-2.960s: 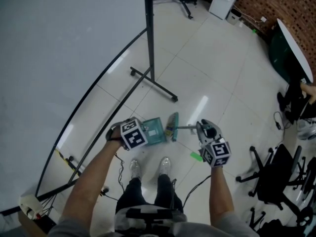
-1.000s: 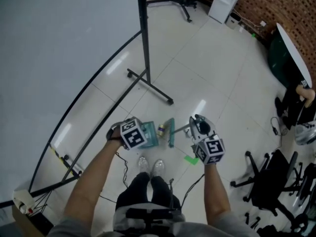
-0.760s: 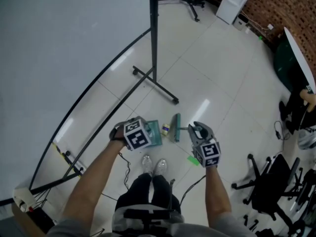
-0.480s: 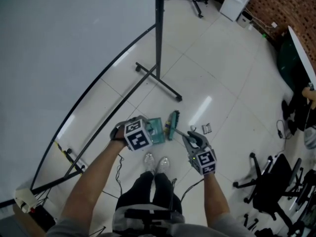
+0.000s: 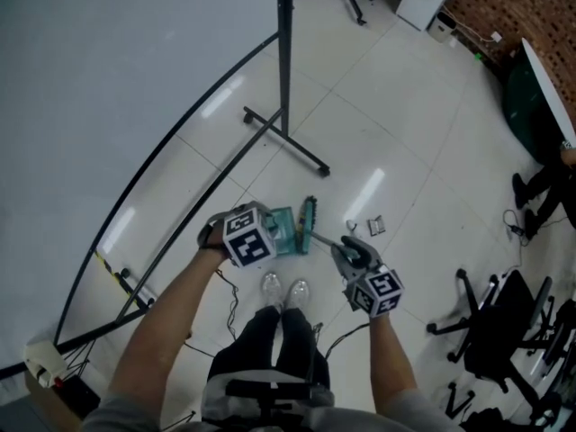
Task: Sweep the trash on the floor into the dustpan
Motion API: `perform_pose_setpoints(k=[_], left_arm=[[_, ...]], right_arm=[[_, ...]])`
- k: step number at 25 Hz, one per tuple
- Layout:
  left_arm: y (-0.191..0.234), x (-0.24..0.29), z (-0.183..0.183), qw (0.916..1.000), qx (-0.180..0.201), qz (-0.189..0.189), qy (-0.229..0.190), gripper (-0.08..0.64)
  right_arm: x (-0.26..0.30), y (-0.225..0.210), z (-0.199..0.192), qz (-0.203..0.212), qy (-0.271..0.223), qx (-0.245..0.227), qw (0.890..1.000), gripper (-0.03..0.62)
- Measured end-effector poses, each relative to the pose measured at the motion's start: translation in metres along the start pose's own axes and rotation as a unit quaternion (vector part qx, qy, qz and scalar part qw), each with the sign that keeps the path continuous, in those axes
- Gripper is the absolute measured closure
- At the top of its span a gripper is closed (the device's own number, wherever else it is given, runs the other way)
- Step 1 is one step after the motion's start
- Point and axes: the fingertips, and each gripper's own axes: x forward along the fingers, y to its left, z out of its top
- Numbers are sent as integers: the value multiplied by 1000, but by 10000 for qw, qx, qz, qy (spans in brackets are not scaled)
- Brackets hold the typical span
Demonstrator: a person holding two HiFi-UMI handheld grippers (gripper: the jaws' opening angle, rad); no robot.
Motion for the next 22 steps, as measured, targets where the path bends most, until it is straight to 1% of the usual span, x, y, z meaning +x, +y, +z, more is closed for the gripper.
perform_pose_setpoints(k=[4, 6, 8, 10, 12, 14, 17, 22], left_arm=[[-6, 2, 4, 10000, 58, 27, -23, 465], [-7, 3, 7, 9999, 102, 52, -84, 465], [-7, 4, 12, 9997, 181, 47, -167, 465], [-10, 5, 19, 9991, 366, 14, -224, 465], [-15, 7, 27, 9977, 631, -22, -229, 465], [-19, 10, 36, 9966, 798, -58, -218, 465], [-24, 17, 46, 9959, 847, -202, -241, 465], [-40, 31, 53, 9930, 1065, -502, -106, 465]], right_arm=[[-8, -1, -3, 21, -44, 117, 9999, 479], [-12, 2, -1, -22, -17, 9, 10000, 479], [-19, 3, 2, -204, 32, -237, 9995, 483], [-27, -3, 4, -437, 23, -388, 9983, 489], [-37, -13, 8, -623, -65, -360, 9974, 492], [-49, -25, 13, -793, -250, -259, 9962, 494], [-70, -40, 27, -1117, -495, -178, 9924, 494], [-103, -59, 49, -1567, -772, -318, 9841, 495]])
